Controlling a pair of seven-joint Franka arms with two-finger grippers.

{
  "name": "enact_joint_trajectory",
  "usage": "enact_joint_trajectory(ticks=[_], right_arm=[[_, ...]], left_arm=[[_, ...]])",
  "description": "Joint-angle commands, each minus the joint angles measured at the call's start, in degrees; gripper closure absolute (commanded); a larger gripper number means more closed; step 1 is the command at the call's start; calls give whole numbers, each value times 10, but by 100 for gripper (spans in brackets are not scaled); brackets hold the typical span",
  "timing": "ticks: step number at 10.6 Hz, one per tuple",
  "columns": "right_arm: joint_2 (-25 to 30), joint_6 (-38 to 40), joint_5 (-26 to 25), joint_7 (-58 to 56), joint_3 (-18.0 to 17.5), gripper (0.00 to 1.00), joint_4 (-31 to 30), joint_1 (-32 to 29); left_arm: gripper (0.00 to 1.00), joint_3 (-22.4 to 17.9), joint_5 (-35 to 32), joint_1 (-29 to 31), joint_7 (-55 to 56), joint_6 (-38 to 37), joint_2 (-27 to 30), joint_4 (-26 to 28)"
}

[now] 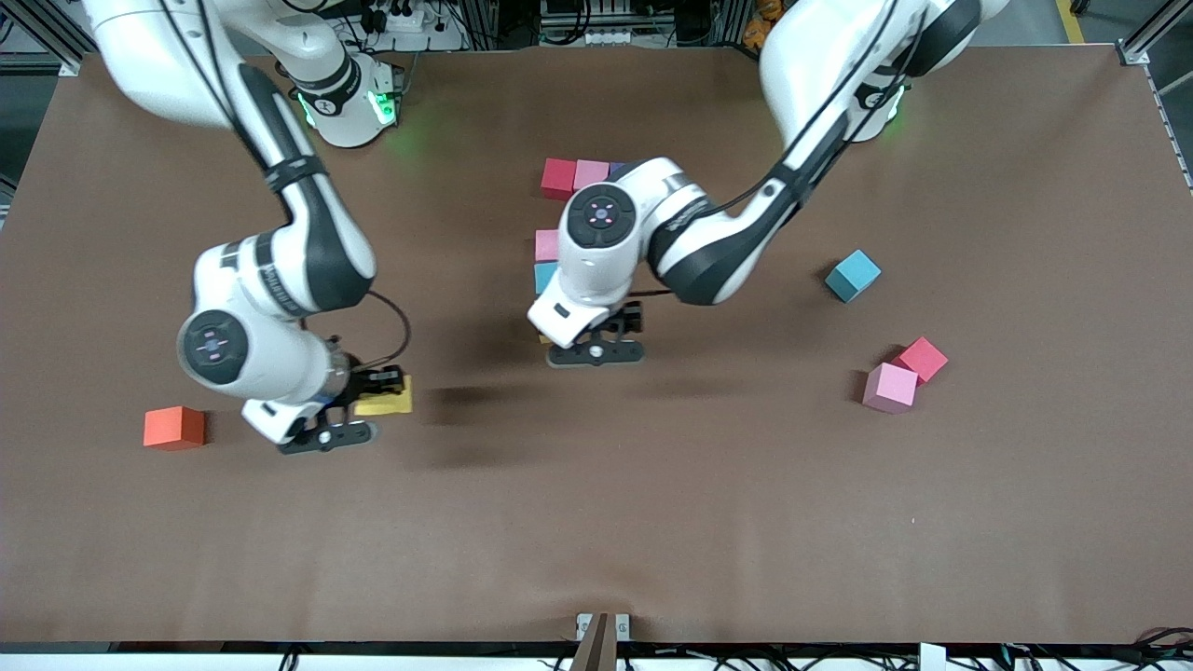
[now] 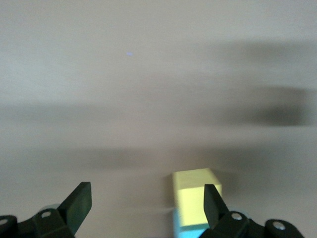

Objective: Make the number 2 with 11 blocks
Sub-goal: 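Lift yellow with the right gripper while the left gripper places yellow, then set yellow on the cluster with the right gripper while the left gripper grasps pink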

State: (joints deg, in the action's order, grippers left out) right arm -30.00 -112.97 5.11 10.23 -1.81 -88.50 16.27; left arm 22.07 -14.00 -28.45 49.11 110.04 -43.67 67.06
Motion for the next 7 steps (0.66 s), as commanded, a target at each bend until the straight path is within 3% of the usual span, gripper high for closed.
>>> enact_joint_trajectory(ticks=[1, 4, 7], right_arm=[[21, 0, 3, 140, 7, 100, -12, 69], [21, 0, -1, 339, 4, 100, -1, 134], [20, 3, -23, 518, 3, 100, 2, 186]], left_arm=[[0, 1, 5, 78, -107, -19, 118, 129], [0, 3, 11, 183, -224, -14, 233, 278], [0, 10, 11, 279, -324, -5, 286, 364]])
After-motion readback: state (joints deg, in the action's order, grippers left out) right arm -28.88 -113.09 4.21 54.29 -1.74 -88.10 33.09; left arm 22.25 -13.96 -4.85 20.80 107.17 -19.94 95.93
